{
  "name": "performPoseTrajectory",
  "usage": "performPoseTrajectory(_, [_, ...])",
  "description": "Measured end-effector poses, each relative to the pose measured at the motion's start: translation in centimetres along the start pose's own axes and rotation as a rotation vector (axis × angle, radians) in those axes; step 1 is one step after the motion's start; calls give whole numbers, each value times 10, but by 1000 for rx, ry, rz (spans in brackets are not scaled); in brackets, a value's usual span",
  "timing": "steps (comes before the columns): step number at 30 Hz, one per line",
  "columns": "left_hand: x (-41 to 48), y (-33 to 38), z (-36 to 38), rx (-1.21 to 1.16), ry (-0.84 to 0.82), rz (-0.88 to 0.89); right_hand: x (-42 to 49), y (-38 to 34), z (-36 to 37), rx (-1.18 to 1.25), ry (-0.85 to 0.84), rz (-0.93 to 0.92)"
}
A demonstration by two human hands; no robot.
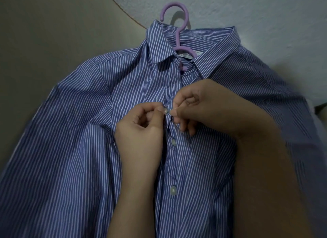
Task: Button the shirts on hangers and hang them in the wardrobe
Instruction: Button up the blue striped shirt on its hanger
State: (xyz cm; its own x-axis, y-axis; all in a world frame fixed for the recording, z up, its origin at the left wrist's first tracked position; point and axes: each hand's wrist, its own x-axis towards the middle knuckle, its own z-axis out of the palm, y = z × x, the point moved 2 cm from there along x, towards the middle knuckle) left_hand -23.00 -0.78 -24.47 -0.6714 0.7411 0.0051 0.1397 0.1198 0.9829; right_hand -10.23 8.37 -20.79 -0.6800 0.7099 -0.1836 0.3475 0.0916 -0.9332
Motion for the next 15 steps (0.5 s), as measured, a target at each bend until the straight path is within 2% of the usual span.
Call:
performPoseTrajectory(8, [0,-2,1,17,26,25,-3,5,6,112,147,36])
performPoseTrajectory(12, [0,4,-3,1,-29,-11,-25,8,22,77,379,9])
performPoseTrajectory(15, [-15,17,-14,98,-10,136,-47,-3,39,-26,562,-72])
